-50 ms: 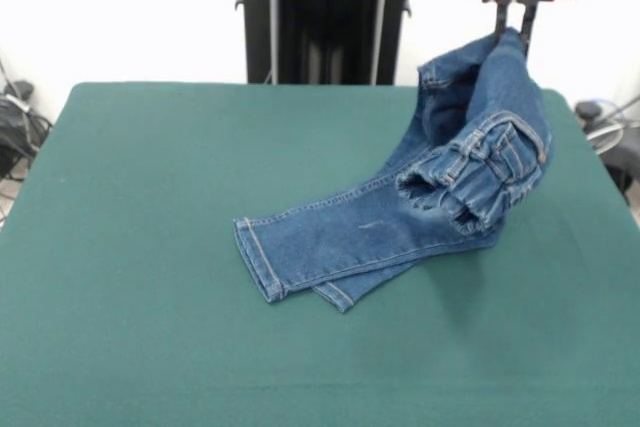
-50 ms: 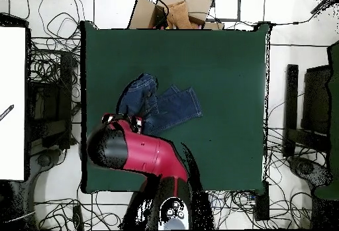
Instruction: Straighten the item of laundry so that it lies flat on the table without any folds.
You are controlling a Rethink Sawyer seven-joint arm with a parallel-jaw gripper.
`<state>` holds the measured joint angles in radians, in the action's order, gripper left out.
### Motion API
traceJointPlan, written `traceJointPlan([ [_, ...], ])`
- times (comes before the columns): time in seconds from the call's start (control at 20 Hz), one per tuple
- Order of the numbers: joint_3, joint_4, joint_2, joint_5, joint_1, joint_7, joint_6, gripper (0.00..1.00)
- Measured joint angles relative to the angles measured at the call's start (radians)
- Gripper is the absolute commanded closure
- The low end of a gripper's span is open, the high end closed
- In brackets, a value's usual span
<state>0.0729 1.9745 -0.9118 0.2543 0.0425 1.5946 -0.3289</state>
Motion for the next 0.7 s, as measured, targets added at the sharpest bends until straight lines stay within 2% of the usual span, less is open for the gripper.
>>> traceJointPlan([
  [0.7, 0.077, 0.0, -0.037, 0.004, 0.075, 0.0, -0.062, 1.0],
])
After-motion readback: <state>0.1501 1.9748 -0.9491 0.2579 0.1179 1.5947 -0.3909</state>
